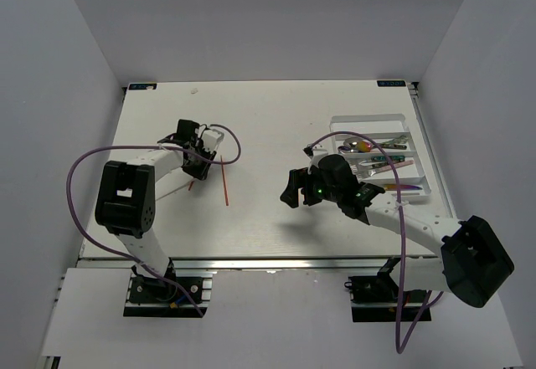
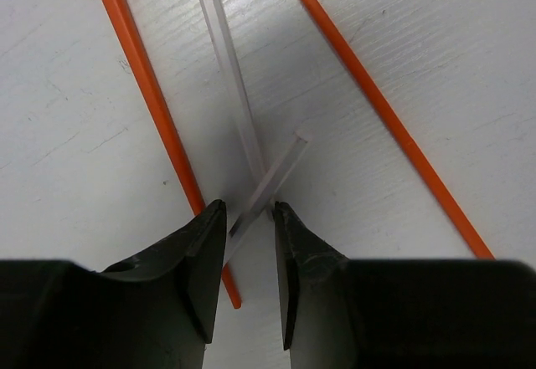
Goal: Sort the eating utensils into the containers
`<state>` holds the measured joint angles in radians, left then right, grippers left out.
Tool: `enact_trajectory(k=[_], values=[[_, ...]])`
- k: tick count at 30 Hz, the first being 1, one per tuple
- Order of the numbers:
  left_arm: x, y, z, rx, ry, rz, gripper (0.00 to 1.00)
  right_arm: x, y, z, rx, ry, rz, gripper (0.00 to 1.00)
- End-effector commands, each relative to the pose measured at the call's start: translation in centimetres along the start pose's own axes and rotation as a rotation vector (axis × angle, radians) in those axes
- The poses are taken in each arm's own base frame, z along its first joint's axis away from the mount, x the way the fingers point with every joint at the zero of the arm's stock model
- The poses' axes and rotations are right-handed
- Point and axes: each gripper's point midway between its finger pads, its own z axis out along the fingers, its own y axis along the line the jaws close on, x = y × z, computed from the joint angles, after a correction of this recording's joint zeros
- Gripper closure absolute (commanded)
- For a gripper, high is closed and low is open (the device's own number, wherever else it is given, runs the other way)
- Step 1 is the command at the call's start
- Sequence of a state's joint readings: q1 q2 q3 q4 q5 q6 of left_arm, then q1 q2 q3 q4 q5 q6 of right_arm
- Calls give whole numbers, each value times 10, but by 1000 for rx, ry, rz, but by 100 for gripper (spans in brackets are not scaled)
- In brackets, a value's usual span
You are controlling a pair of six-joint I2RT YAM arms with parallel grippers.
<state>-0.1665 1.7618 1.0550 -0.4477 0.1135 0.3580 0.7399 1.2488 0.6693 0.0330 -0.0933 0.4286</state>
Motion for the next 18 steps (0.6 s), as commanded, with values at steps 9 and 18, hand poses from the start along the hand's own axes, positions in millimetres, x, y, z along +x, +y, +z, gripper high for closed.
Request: enact_trajectory(k=[9, 18], values=[[-12, 3, -1, 5, -36, 6, 69, -13, 4, -2, -20, -56, -23, 16], [-19, 9, -10, -27, -47, -10, 74, -14, 2, -2, -10, -59, -21, 16]])
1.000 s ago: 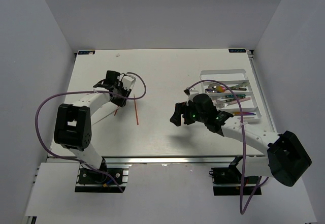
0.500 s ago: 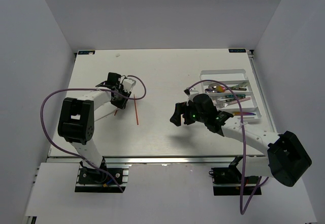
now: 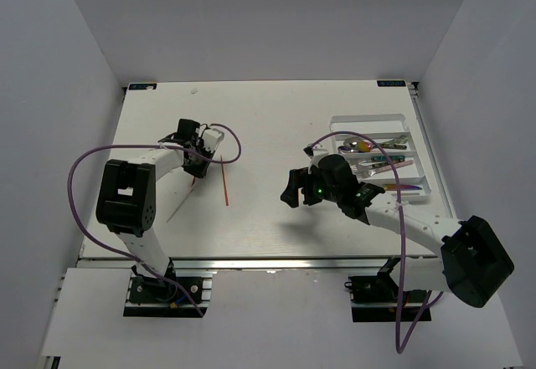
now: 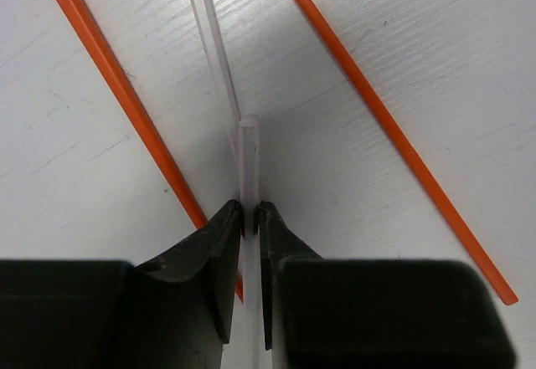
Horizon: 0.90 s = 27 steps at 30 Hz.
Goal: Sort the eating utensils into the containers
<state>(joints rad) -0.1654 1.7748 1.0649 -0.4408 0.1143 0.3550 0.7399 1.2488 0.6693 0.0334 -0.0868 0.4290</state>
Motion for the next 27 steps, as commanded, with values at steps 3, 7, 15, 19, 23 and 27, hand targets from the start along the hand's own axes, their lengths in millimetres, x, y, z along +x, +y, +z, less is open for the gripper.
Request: enact_trajectory(k=[3, 7, 15, 19, 23, 27], values=[[-29, 10, -27, -39, -85, -11, 74, -12, 3, 0, -16, -53, -19, 16], [-44, 10, -46, -43, -132, -23, 74, -13, 3, 1, -13, -53, -14, 16], [-52, 10, -60, -66, -187, -51, 72, -11, 1, 5, -4, -40, -2, 16], [-49, -6, -52, 23, -154, -46, 58, -11, 2, 6, -7, -39, 1, 16], [-38, -8, -36, 31, -92, -52, 54, -9, 0, 7, -1, -33, 3, 16], [-29, -10, -21, 36, -50, -63, 59, -7, -1, 9, 0, -27, 2, 16]])
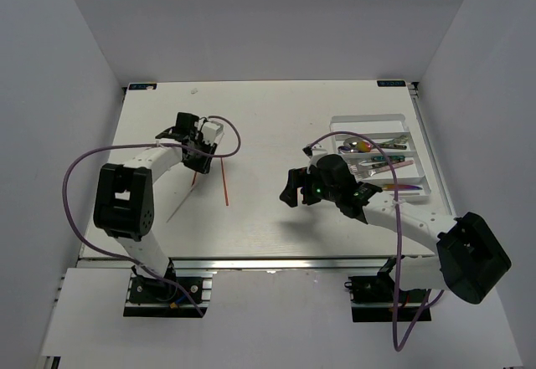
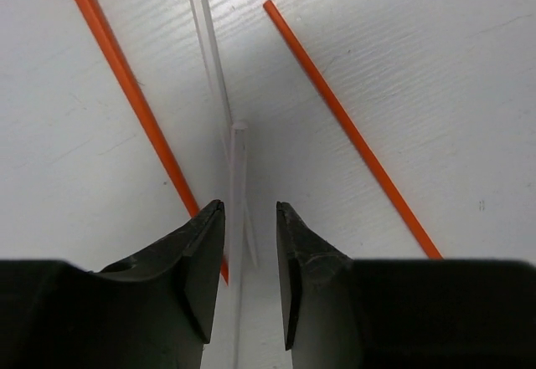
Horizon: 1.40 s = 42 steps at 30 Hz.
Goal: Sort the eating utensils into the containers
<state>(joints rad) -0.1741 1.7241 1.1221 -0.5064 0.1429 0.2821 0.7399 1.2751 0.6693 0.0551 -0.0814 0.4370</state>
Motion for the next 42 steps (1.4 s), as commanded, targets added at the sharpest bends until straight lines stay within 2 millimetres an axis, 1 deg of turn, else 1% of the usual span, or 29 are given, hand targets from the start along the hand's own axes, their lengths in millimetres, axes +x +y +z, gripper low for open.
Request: enact_trajectory(k=[1, 7, 11, 15, 23, 29, 31, 37, 39, 40, 41, 42], values=[[-5, -3, 5, 15, 5, -3, 59, -9, 2, 3, -8, -30, -8, 16], [-3, -1, 18, 9, 17, -13, 67, -9, 1, 3, -2, -31, -10, 16], [-2, 3, 22, -9, 26, -14, 68, -9, -3, 3, 16, -32, -17, 16], [-7, 6, 19, -23, 7, -14, 69, -8, -4, 3, 21, -32, -17, 16], [-10, 10, 13, -55, -11, -6, 75, -10, -3, 5, 17, -30, -15, 16], [-17, 9, 6, -56, -46, -1, 86, -8, -5, 6, 23, -27, -12, 16], [-22, 9, 1, -59, -61, -6, 89, -9, -4, 6, 22, -29, -13, 16], [-39, 7, -25, -72, -125, -13, 90, -8, -4, 6, 25, -27, -10, 16], [-44, 6, -32, -77, -141, -25, 90, -8, -1, 6, 9, -26, -3, 16], [-54, 6, -43, -83, -174, -51, 90, -11, 5, 6, -29, -42, -8, 16], [-61, 2, -50, -71, -196, -63, 91, -13, 13, 6, -72, -50, -15, 18], [-68, -1, -58, -60, -221, -83, 91, -11, 27, 3, -158, -36, -19, 18]])
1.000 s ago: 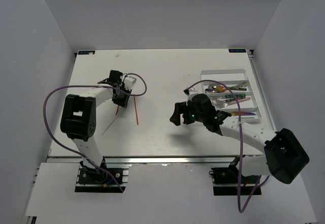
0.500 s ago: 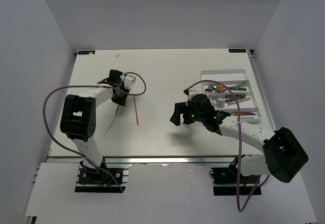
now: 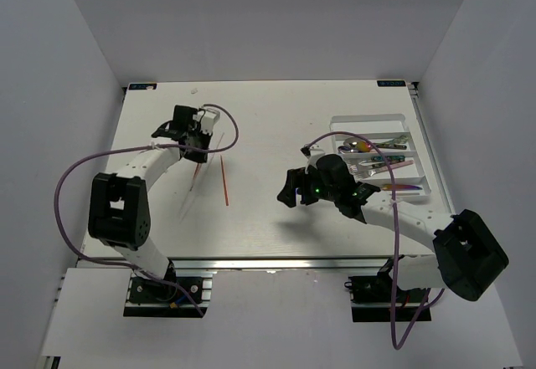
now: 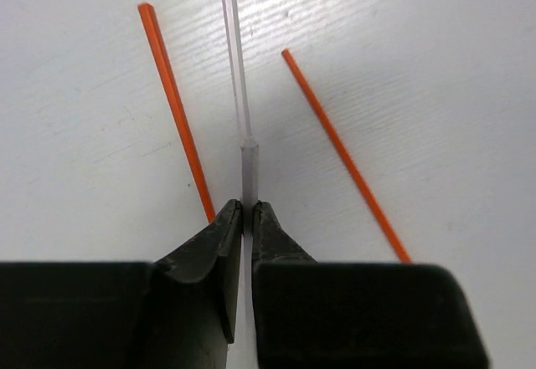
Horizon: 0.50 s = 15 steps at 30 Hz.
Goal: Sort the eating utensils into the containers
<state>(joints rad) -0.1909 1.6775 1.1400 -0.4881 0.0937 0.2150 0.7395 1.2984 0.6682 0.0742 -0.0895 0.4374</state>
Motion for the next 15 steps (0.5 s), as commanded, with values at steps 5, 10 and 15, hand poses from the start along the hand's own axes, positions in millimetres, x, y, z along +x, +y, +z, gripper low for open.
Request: enact_trajectory(k=[5, 10, 15], values=[[-110, -41, -106, 189, -423, -301, 89, -38, 85, -21, -459, -155, -8, 19], [-137, -95, -148, 494, -575, -483, 100, -72, 106, -16, -517, -191, 35, 21], [-140, -119, -174, 607, -657, -522, 100, -103, 127, -1, -569, -171, 58, 23]])
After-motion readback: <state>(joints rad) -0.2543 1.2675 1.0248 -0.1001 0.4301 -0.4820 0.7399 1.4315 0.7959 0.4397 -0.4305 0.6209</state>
